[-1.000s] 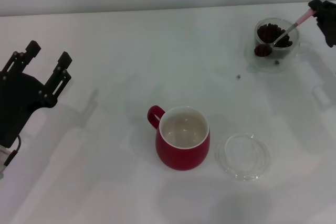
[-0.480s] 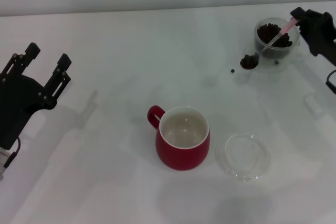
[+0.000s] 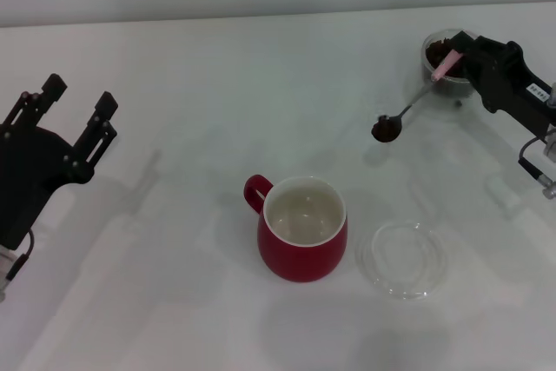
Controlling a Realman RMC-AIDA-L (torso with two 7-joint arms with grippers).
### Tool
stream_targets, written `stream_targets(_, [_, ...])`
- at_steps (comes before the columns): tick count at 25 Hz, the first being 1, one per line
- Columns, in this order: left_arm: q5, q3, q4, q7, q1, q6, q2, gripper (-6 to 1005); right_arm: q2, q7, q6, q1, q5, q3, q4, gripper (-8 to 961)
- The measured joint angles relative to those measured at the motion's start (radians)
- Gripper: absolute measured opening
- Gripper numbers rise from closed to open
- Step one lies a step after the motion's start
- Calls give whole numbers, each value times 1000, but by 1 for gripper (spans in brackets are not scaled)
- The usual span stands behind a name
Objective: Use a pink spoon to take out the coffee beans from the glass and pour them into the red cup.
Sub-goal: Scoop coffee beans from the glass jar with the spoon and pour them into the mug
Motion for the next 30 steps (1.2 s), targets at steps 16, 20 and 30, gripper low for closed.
stream_targets(16, [13,0,-7,0,-9,16,0,680,11,-18,121,19,-23,-60,81,150])
stream_targets(20, [14,0,-7,0,-12,18,0,680,13,-39,135,31,-28,-68,110,150])
stream_targets(30, [24,0,-7,2,-18,22,0,680,12,-119,173,85,-75,-74,130,151])
